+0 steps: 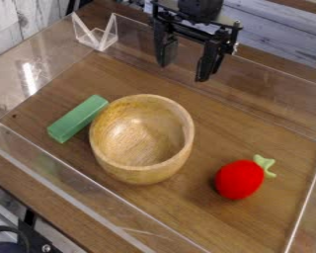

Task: Put the green block in the brown bowl

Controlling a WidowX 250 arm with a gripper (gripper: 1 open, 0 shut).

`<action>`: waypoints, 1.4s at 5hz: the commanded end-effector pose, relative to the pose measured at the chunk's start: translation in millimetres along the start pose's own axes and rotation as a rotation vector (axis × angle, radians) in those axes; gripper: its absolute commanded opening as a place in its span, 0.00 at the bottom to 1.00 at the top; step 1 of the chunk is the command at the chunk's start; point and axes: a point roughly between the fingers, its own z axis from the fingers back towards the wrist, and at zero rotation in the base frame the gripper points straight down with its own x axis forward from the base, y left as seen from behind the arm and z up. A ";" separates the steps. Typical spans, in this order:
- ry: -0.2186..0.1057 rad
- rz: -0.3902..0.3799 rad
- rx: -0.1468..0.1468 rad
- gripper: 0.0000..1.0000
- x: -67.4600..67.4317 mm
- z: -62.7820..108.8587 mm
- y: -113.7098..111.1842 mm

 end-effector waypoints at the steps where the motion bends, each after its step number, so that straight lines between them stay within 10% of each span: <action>1: 0.012 0.009 0.004 1.00 -7.3 -7.4 10.5; 4: -0.042 0.084 0.047 1.00 -48.8 -16.9 82.0; 7: -0.078 0.117 0.066 1.00 -53.7 -39.9 118.0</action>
